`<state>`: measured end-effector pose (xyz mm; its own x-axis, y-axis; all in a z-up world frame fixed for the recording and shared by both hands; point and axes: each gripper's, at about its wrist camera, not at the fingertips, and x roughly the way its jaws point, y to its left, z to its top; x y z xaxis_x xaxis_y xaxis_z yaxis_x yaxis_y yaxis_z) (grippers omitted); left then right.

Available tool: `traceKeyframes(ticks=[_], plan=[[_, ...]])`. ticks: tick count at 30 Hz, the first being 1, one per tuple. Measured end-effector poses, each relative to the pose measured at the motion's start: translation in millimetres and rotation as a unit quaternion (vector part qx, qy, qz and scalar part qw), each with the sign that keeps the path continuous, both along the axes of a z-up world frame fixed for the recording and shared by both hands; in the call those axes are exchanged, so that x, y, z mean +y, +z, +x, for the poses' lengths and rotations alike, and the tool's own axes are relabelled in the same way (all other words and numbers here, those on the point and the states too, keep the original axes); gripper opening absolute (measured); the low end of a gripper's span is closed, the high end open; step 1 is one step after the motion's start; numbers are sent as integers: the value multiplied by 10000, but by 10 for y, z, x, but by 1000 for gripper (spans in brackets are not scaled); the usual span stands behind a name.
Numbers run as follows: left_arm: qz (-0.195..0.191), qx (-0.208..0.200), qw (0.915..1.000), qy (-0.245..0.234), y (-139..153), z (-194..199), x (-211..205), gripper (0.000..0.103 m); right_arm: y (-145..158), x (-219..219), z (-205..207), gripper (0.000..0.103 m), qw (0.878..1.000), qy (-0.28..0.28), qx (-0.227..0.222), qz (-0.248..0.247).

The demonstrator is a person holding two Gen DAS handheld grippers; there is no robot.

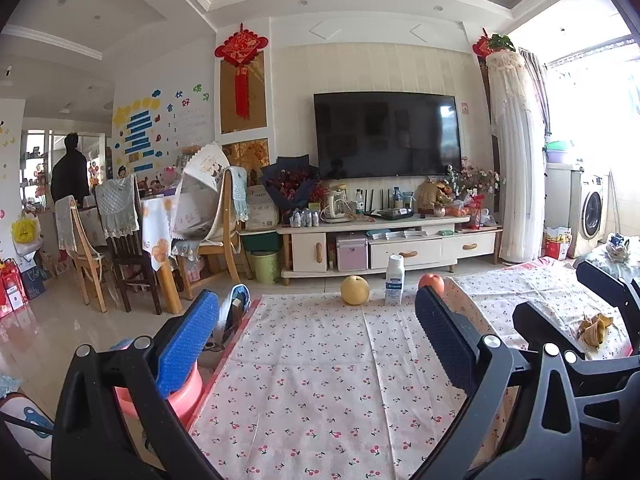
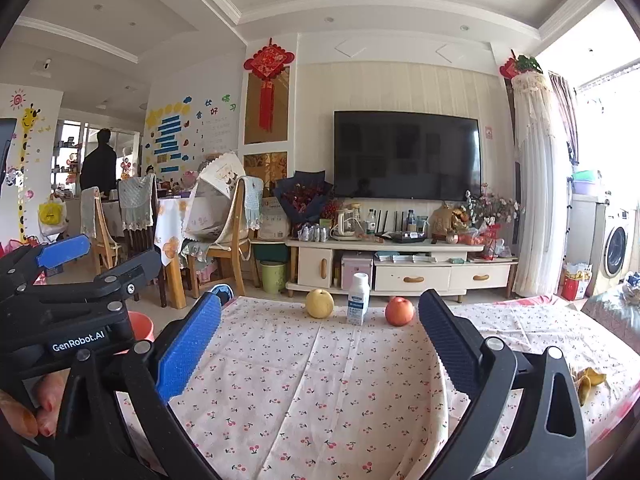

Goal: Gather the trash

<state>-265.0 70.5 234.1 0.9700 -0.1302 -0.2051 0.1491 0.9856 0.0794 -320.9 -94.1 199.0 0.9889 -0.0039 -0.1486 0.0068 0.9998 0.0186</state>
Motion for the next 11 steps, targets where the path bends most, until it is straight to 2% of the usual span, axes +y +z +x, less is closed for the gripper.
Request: traceKeyframes(ticks=[3, 6, 11], plan=[[47, 308, 9995, 41, -170, 227, -20, 99, -174, -92, 242, 98, 9994, -31, 326, 121], [5, 727, 9973, 136, -393, 526, -8, 99, -395, -204, 584, 98, 9962, -70, 838, 230], [-143, 1380, 9895, 411, -834, 1129, 37, 99, -823, -469, 1206, 98, 9836, -158, 1686, 616]])
